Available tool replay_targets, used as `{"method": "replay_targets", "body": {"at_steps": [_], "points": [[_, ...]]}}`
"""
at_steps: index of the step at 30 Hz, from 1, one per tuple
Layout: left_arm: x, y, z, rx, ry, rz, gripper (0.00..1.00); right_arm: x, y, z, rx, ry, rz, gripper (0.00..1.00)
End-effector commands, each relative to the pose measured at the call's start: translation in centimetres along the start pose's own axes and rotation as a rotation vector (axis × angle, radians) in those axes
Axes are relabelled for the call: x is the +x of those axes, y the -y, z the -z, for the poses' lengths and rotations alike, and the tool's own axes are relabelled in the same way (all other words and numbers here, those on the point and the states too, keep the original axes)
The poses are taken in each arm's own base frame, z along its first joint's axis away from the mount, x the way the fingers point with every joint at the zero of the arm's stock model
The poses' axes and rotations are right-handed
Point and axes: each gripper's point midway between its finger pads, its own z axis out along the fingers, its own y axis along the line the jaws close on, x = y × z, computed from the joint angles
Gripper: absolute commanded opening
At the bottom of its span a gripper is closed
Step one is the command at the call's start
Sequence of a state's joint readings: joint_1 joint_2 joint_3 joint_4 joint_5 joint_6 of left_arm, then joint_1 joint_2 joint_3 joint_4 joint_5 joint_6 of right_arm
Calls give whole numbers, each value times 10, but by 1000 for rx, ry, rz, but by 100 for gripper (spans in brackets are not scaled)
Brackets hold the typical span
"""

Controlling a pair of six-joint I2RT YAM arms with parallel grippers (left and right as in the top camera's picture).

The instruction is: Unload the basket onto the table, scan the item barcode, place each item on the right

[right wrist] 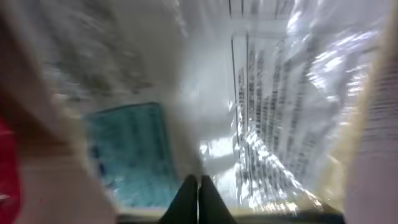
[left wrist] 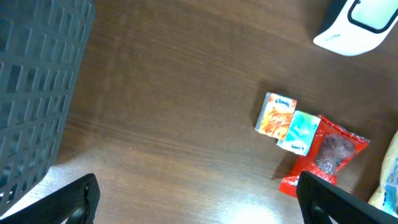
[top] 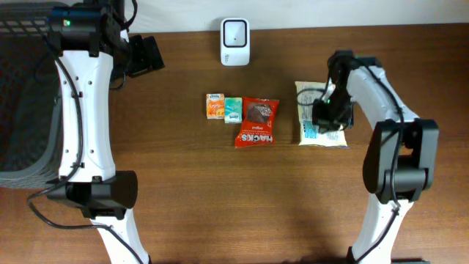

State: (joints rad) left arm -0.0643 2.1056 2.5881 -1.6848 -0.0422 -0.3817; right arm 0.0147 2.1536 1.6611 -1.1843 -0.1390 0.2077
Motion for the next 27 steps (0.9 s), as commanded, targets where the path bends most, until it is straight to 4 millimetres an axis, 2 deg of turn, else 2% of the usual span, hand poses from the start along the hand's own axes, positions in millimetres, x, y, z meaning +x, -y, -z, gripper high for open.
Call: {"method": "replay_targets", "body": {"at_steps": [1, 3, 5, 7, 8, 9, 10, 11, 13, 16, 18, 20, 22, 23, 24, 25, 26, 27], "points": [[-2, -3, 12, 0, 31, -6, 99, 13, 1, -38, -4, -18, -30, 4], [-2, -2, 12, 1, 31, -6, 99, 17, 1, -42, 3, -27, -24, 4], [-2, -3, 12, 1, 31, -6, 99, 1, -4, -5, 6, 15, -19, 4], [-2, -3, 12, 1, 31, -6, 99, -29, -6, 37, 40, 129, -8, 4], [-2, -3, 12, 0, 31, -6, 99, -64, -11, 76, 51, 290, 1, 4], [-2, -3, 12, 1, 31, -6, 99, -82, -17, 89, 34, 373, 8, 4], [-2, -3, 12, 0, 31, -6, 99, -100, -14, 96, 54, 453, 5, 13], [-2, -3, 12, 1, 31, -6, 99, -108, -9, 95, 84, 486, -3, 13], [-2, -3, 12, 1, 31, -6, 99, -120, -11, 79, 77, 519, 2, 16], [-2, -3, 12, 1, 31, -6, 99, -123, -4, 20, 76, 499, 2, 16], [-2, -3, 12, 1, 31, -6, 99, -120, -13, 0, 14, 477, 17, 21], [-2, -3, 12, 1, 31, -6, 99, -124, -9, 7, 38, 493, 11, 21], [-2, -3, 12, 1, 31, -6, 99, -120, -14, 47, 33, 509, 12, 21], [-2, -3, 12, 0, 31, -6, 99, -118, -17, 69, 29, 525, 13, 25], [-2, -3, 12, 0, 31, -6, 99, -106, -20, 103, 23, 527, 16, 34], [-2, -3, 12, 0, 31, -6, 99, -93, -22, 116, 17, 500, 17, 44], [-2, -3, 12, 1, 31, -6, 99, -78, -21, 122, 18, 454, 16, 69], [-2, -3, 12, 1, 31, -6, 99, -58, -15, 115, 40, 369, 11, 99]]}}
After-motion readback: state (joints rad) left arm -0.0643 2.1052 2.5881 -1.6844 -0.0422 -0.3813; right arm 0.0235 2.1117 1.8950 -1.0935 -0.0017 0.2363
